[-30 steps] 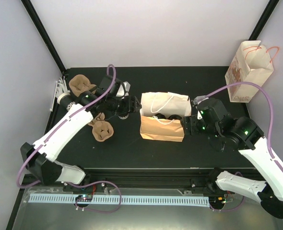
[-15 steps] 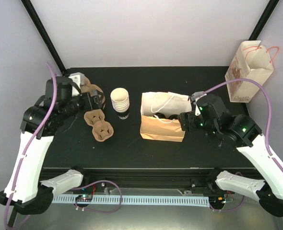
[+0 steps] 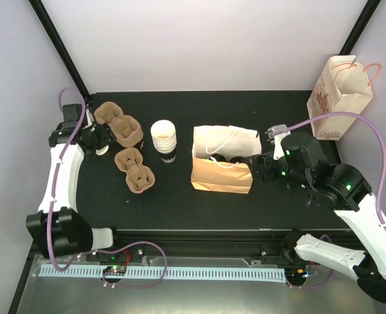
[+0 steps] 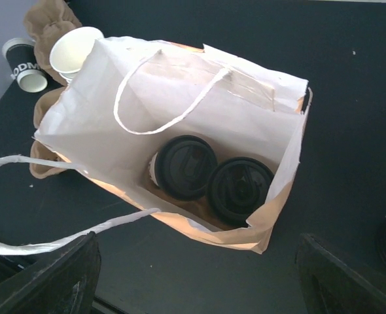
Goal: Pack the takeout coffee
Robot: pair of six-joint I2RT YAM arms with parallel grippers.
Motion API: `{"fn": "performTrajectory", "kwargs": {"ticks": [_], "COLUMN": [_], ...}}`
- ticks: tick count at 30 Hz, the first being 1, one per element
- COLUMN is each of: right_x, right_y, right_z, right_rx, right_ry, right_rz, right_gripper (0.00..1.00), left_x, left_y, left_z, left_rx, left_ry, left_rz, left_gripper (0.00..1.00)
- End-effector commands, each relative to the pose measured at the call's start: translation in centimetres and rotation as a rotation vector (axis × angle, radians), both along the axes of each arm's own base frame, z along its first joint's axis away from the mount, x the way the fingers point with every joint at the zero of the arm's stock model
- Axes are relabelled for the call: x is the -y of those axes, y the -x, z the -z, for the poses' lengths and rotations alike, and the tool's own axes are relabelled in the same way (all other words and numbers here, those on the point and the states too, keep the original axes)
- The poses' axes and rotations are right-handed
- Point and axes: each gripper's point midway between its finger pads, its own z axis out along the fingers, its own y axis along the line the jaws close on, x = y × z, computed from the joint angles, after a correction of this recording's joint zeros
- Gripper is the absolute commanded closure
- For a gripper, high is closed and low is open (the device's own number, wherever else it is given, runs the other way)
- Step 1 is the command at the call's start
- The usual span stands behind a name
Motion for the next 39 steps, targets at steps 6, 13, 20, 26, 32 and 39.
{"fn": "performTrajectory", "kwargs": {"ticks": [6,13,20,26,32,39], "right_x": [-1.2,0.6,2.3,1.5,1.0,0.4], "right_y": [0.2,-1.2,-3.1,-3.8,-3.9,-4.4], "right_z": [-2.0,0.1,-0.5,-0.7,-0.4,-0.2], "right_rx": [0.036,0.074,0.100,0.082,0.068,0.045], "right_ry": [-0.027,0.024,0.041,0.040,0.022,0.022], "right_rz": [-0.085,0.032,0.107,0.075,0.056,0.041], "right_gripper": [0.17,0.17,0.18,0.19,0.19,0.19], "left_x": [-9.2,-6.4,-11.1,-14.7,-18.7,-21.7], "left_y": [-5.1,-5.0,-4.6,-7.9,-12.7,-16.8], "left_z": [1.0,2.3,2.4,2.6,5.0,8.1], "left_rx": [0.000,0.091,0.121,0.141,0.053,0.000], "left_ry": [-0.072,0.023,0.102,0.136,0.112,0.070], "left_rz": [-0.187,-0.066,-0.268,-0.337,-0.382,-0.381], "left_gripper": [0.34,0.31,0.40,0.49,0.57,0.75]}}
